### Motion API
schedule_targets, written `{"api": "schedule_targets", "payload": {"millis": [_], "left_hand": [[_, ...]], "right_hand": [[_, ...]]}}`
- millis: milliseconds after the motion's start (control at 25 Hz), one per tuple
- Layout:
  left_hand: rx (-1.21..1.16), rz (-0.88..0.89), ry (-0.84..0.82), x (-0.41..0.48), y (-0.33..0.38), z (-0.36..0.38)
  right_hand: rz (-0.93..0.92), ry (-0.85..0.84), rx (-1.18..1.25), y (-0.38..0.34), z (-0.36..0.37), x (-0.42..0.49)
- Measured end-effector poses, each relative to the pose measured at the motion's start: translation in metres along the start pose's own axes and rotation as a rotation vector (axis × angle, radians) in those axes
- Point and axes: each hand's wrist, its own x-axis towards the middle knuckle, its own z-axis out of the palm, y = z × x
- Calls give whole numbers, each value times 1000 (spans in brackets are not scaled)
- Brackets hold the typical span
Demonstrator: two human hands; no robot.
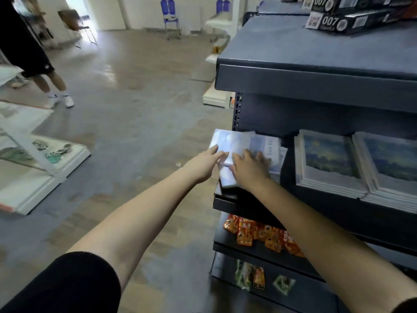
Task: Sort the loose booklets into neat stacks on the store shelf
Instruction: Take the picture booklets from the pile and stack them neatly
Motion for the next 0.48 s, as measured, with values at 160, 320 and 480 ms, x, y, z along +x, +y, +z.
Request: {"api": "schedule_targets", "payload": {"millis": [160, 320, 480], "left_hand": [[113, -18, 95, -4, 4, 3], [202, -56, 99, 6, 5, 3], [233, -85, 124, 6, 18, -10]], "right_hand": [[4, 25, -13, -1, 6, 0], [10, 9, 12, 1, 7, 0], [-29, 27, 11, 9, 3, -9]]}}
